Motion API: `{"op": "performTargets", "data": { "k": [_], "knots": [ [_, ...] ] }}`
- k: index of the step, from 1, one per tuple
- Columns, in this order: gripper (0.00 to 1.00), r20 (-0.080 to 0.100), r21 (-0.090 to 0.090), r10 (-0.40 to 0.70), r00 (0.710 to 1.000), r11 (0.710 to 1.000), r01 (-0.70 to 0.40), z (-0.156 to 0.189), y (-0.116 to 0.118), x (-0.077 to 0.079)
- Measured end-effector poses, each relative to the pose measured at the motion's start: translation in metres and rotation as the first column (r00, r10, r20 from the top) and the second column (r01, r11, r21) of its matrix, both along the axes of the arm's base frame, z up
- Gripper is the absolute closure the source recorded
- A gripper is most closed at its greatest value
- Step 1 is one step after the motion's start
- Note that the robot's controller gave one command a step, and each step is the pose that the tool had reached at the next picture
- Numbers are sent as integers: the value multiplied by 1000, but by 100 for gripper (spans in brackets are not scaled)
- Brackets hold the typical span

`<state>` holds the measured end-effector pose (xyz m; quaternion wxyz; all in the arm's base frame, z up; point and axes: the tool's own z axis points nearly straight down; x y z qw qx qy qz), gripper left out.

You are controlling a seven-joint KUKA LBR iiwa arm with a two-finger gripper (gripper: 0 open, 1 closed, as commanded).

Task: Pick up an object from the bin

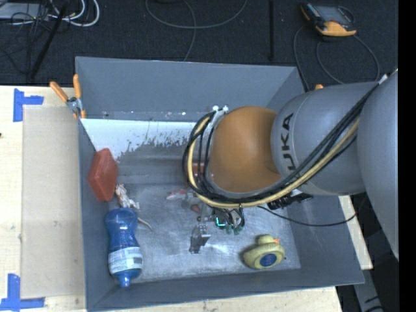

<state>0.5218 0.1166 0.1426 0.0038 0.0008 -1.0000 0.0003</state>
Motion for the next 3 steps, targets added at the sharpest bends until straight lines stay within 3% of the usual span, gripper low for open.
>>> {"op": "performTargets", "data": {
  "k": [1, 2, 3],
  "knots": [
    [0, 6, 1, -3, 1000, 1000, 3, 3, 0, 2],
    [0, 11, -1, 19, 1000, 1000, -19, -14, 39, 8],
    [0, 7, 4, 199, 980, 980, -199, -50, 54, -2]
  ]
}}
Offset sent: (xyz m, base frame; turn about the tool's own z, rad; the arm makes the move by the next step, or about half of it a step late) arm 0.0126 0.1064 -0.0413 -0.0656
